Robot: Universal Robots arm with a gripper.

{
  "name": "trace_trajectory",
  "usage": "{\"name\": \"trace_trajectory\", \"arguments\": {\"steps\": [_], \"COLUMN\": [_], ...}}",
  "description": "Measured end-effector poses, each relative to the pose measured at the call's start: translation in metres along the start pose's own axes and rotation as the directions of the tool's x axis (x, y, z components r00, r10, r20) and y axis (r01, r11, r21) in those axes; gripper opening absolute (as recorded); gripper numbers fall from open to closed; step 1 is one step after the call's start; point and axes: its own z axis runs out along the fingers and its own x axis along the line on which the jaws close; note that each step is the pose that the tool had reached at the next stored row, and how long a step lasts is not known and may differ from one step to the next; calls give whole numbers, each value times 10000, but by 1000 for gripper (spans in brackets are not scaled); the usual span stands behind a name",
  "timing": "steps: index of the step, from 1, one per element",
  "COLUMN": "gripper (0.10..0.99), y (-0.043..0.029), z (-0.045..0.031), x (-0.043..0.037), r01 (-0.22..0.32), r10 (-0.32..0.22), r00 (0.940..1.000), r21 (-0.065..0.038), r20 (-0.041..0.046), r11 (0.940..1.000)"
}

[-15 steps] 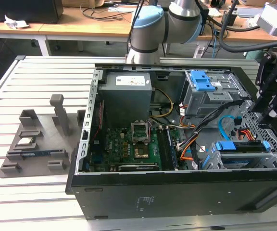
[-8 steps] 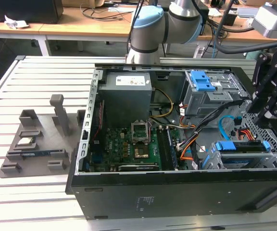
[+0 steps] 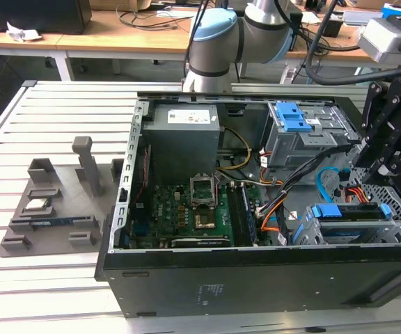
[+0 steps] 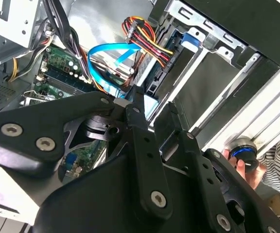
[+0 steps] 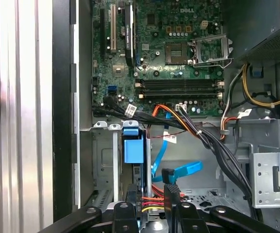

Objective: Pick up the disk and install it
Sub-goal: 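Insert the second disk wire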

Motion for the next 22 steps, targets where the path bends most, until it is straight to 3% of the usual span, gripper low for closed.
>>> {"name": "trace_trajectory", "arguments": {"steps": [4, 9, 17, 22], "gripper": [361, 361, 361, 361], "y": [34, 56, 113, 145], "z": [59, 69, 42, 148], "x": [-24, -204, -210, -207], "r01": [18, 93, 128, 429], "r10": [-18, -93, -128, -429], "r00": [10000, 10000, 9999, 9991], "r21": [0, 2, 73, 79], "r20": [-1, -6, -6, -24], "r11": [10000, 10000, 9999, 9990]}}
